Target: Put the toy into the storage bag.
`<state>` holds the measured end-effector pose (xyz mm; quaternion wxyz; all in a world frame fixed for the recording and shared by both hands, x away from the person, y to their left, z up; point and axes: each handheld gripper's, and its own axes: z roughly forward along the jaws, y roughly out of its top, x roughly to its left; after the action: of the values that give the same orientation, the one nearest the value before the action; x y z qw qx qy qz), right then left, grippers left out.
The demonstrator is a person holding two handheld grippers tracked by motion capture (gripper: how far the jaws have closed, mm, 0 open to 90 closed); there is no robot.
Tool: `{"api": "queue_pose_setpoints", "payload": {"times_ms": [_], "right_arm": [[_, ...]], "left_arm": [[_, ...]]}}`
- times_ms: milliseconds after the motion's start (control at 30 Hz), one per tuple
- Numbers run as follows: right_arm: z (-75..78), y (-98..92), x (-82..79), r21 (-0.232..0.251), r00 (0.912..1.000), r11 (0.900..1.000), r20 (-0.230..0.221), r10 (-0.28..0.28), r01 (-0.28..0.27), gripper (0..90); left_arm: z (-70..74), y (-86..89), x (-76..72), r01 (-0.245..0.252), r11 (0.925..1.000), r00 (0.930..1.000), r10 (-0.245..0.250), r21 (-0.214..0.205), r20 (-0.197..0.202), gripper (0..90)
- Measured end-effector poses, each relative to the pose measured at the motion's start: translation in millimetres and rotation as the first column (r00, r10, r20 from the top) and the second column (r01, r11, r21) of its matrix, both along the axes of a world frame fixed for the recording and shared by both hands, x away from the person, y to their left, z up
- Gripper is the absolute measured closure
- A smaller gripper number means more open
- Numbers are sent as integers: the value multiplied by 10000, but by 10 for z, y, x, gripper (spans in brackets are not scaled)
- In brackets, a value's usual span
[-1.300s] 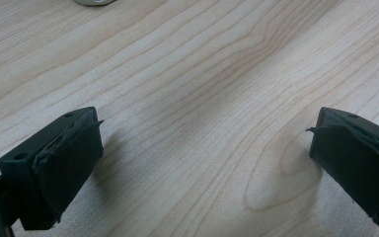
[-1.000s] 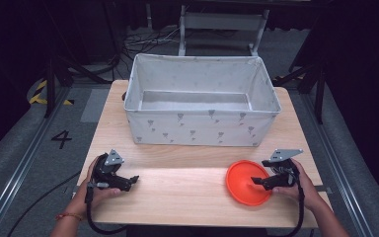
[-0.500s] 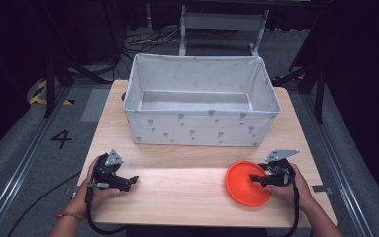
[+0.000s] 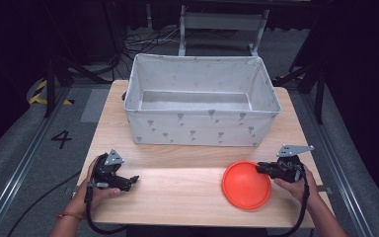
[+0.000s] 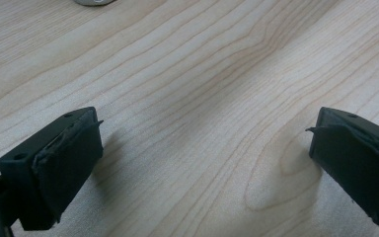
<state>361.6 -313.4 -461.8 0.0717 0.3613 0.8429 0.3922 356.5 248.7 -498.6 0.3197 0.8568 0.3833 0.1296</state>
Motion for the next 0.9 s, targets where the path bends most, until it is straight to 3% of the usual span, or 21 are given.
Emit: {"api": "queue_pose_setpoints", "payload": {"times_ms": [67, 200, 333, 467, 567, 900], "right_arm": [[34, 1, -14, 34, 10000, 10000, 67, 38, -38, 801], [230, 36, -96, 26, 9967, 9986, 615, 525, -527, 821], [428, 135, -182, -586, 9879, 9941, 1201, 979, -913, 822], [560, 203, -237, -881, 9794, 9916, 1702, 1090, -950, 823], [757, 262, -315, -1317, 9666, 9842, 2117, 1444, -1182, 824], [1030, 259, -346, -1857, 9537, 9721, 2366, 1858, -1433, 825]], "left_arm": [[0, 0, 0, -1, 10000, 10000, 1, -2, -3, 1], [-1, -2, -2, -18, 10000, 10000, 18, -17, -9, 2], [0, -1, -2, -16, 10000, 10000, 16, -15, -9, 2], [1, -2, -6, -61, 10000, 10000, 61, 29, 64, 3], [2, -4, -12, -83, 10000, 10000, 83, 13, 21, 5], [2, -4, -12, -89, 10000, 10000, 89, 16, 29, 5]]}}
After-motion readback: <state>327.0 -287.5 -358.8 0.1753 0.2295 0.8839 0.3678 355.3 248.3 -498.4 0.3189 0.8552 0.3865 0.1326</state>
